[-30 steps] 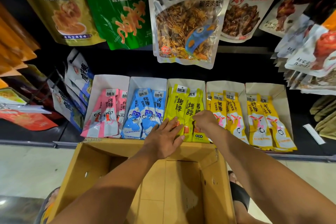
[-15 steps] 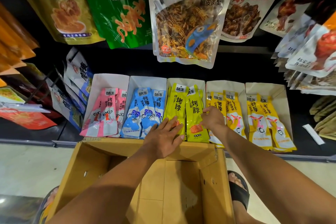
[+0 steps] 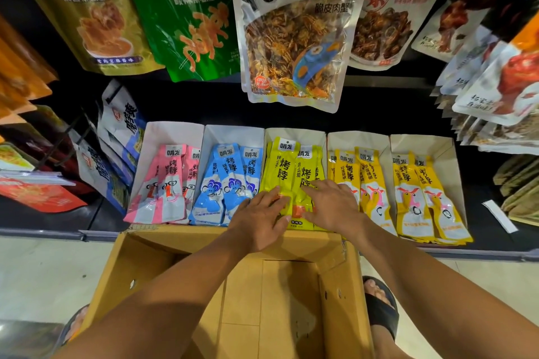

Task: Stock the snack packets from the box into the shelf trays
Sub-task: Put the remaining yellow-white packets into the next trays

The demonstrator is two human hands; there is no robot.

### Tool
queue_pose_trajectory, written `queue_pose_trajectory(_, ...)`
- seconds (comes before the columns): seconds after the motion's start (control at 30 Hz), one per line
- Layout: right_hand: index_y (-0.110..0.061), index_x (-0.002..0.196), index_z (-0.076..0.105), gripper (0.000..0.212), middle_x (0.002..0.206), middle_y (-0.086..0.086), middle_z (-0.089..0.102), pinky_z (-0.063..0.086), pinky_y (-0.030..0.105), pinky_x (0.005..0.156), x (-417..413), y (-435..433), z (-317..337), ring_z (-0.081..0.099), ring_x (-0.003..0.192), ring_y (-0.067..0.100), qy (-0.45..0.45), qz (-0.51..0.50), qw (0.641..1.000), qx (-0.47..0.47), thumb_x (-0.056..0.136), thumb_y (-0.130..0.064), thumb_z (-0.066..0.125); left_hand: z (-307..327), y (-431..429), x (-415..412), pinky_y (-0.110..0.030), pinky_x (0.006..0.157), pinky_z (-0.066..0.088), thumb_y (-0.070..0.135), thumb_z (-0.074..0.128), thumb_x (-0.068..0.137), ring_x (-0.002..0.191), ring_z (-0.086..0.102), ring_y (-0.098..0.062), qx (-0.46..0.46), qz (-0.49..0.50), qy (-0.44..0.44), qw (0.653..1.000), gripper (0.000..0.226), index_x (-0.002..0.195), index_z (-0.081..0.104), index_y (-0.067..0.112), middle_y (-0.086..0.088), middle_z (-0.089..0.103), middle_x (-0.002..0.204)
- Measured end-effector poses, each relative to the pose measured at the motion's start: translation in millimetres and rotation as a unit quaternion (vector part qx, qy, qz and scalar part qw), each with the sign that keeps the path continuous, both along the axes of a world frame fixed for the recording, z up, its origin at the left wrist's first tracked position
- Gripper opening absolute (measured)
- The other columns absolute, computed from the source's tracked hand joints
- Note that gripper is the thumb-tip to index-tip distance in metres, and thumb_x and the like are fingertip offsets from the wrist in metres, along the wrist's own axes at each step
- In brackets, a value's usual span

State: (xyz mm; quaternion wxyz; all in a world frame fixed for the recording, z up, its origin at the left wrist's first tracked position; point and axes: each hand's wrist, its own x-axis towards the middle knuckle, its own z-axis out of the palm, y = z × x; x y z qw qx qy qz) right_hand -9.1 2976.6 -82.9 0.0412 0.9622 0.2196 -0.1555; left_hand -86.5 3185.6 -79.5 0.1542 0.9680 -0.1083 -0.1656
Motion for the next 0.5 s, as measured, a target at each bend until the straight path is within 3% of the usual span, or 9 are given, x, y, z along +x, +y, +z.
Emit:
queue_pose_trajectory(0.1,-0.028,0.143,0.046,0.073,0.144,-0.002,0.048,0.034,0.048,0.107,0.7,-3.8,3.2,0.04,0.135,0.025,-0.041,-0.024,0.999,-0.015,0.086,-0.073,0.048,-0.7,6.6,18.3,-0.053,0.126,0.017,0.048,0.038,0.107,0.159,0.004,-0.023,0.019,-0.009,-0.04,0.999,0.061,0.163,0.019,0.033,0.006,0.002,0.173)
queue_pose_trajectory(0.2,-0.033,0.149,0.038,0.068,0.139,0.0,0.052,0.035,0.046,0.103,0.1,-5.0,-0.4,0.043,0.13,0.027,-0.063,-0.029,0.998,0.002,0.09,-0.063,0.052,-2.3,8.8,34.6,-0.05,0.127,0.009,0.045,0.043,0.107,0.159,-0.004,-0.022,0.057,-0.068,-0.026,0.996,0.067,0.164,0.011,0.031,0.005,-0.005,0.173)
queue_pose_trajectory(0.37,-0.041,0.142,0.05,0.051,0.13,0.006,0.059,0.04,0.043,0.102,1.0,10.8,-11.9,0.049,0.125,0.03,0.006,-0.162,0.976,0.146,0.092,-0.04,0.061,-11.9,6.8,42.7,-0.05,0.127,0.013,0.048,0.043,0.106,0.159,-0.007,-0.022,0.086,-0.083,0.022,0.993,0.072,0.165,0.005,0.029,0.005,-0.012,0.172)
queue_pose_trajectory(0.5,-0.031,0.133,0.063,0.046,0.132,0.008,0.056,0.046,0.038,0.098,1.2,16.4,-16.9,0.056,0.119,0.029,0.042,-0.232,0.938,0.253,0.088,-0.023,0.069,-13.8,3.3,41.9,-0.055,0.127,0.011,0.049,0.041,0.107,0.159,-0.009,-0.022,0.098,-0.075,0.035,0.992,0.072,0.164,0.002,0.03,0.006,-0.016,0.171)
